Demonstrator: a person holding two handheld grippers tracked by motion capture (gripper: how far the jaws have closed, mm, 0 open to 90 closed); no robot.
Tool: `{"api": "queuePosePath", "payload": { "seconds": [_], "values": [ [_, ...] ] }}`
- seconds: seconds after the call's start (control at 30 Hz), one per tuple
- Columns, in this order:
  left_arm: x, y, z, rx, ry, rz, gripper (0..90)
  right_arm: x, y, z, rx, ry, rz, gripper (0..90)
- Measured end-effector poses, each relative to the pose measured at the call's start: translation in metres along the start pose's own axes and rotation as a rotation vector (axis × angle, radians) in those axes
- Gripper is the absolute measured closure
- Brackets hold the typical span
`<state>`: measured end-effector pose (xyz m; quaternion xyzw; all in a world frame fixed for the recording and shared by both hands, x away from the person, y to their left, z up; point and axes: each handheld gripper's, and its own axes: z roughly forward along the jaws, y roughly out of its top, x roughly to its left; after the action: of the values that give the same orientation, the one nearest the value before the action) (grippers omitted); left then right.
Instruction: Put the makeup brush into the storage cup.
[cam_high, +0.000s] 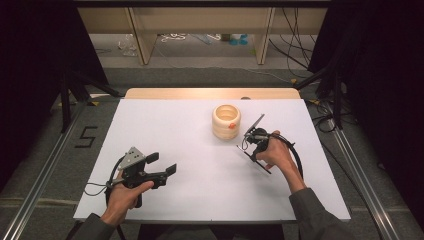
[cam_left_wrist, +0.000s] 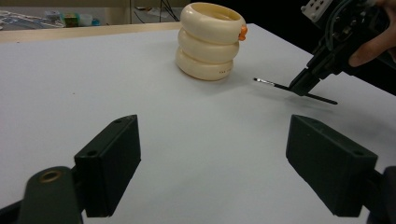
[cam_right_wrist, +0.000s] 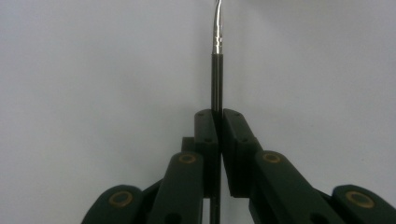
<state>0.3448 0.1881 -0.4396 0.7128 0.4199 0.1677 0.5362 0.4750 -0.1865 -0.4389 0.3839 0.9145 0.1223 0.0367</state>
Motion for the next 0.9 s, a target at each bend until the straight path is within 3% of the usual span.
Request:
{"api": "queuePosePath", "payload": {
  "seconds": [0.2, 0.37, 0.4, 0.43, 0.47, 0.5, 0.53, 0.63, 0.77, 0.83, 0.87, 0.9],
  "values": [
    [0.000, 0.000, 0.000, -0.002, 0.001, -0.006, 17.4, 0.002, 0.000, -0.010, -0.048, 0.027, -0.012, 85.4],
    [0.000, 0.000, 0.000, -0.003, -0.002, -0.001, 17.3, 0.004, -0.002, -0.020, -0.125, 0.061, -0.026, 85.3],
    [0.000, 0.000, 0.000, -0.003, -0.001, 0.000, 17.3, 0.006, -0.003, -0.025, -0.162, 0.074, -0.045, 85.3],
    [-0.001, 0.000, 0.000, -0.003, 0.002, -0.010, 17.3, 0.006, -0.003, -0.025, -0.162, 0.074, -0.045, 85.3],
    [-0.001, 0.000, 0.000, -0.004, 0.005, -0.017, 17.4, 0.008, -0.004, -0.028, -0.206, 0.090, -0.066, 85.3],
    [-0.001, 0.000, 0.000, -0.004, 0.005, -0.017, 17.4, 0.008, -0.004, -0.028, -0.206, 0.090, -0.066, 85.3],
    [-0.001, 0.000, 0.000, -0.002, 0.005, -0.014, 17.4, 0.008, -0.004, -0.030, -0.251, 0.095, -0.084, 85.3],
    [-0.001, 0.000, 0.000, -0.004, 0.005, -0.016, 17.4, 0.007, -0.004, -0.032, -0.289, 0.092, -0.084, 85.3],
    [-0.001, 0.000, 0.000, -0.005, 0.005, -0.018, 17.4, 0.005, -0.005, -0.037, -0.382, 0.096, -0.066, 85.3],
    [-0.001, 0.000, 0.000, -0.004, 0.005, -0.016, 17.3, 0.006, -0.005, -0.040, -0.419, 0.104, -0.052, 85.4],
    [-0.001, 0.000, 0.000, -0.003, 0.005, -0.015, 17.4, 0.008, -0.004, -0.041, -0.446, 0.101, -0.021, 85.3],
    [-0.001, 0.000, 0.000, -0.004, 0.005, -0.016, 17.4, 0.005, -0.004, -0.042, -0.457, 0.106, -0.048, 85.4]
  ]
}}
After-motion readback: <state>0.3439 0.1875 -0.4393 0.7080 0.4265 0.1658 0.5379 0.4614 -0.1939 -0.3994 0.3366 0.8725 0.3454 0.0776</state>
